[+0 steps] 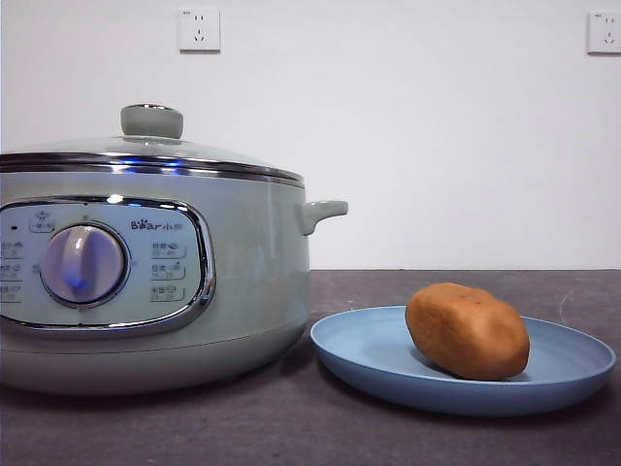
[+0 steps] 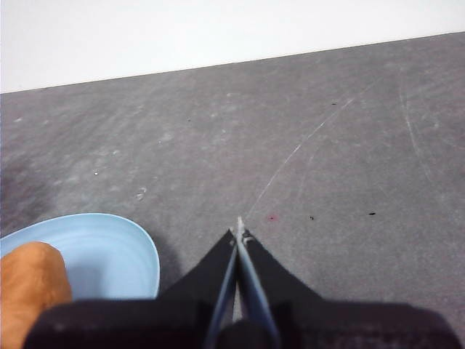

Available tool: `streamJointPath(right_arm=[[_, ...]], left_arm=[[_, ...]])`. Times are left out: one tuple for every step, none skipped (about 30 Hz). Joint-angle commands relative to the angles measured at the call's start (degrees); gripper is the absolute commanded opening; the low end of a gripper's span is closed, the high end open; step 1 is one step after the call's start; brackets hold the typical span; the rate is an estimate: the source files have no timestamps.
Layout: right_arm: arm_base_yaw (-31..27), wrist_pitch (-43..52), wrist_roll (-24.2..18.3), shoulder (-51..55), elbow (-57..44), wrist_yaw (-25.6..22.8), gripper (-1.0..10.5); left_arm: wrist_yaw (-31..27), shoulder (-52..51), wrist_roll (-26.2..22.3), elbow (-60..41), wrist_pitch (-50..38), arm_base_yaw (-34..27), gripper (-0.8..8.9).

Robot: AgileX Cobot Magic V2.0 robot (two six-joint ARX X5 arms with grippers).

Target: Take the potato out from the steamer,put the potato on the plate,close the lid

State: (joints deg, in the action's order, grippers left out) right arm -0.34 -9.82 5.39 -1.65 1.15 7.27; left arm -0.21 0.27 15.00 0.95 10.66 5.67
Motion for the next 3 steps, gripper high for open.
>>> streamJointPath(right_arm=[[0.1,-0.2,0.6,0.0,-0.8,-0.2,0.0],[0.1,-0.2,0.6,0.0,-0.8,-0.2,0.0],[0.1,-0.2,0.6,0.0,-0.8,-0.2,0.0]], left_arm=[[0.3,-0.2,-0.7,-0.8,-0.3,-0.2,-0.03],[0.3,-0.2,-0.7,-0.8,-0.3,-0.2,-0.03],[0.3,-0.2,-0.7,-0.8,-0.3,-0.2,-0.03]])
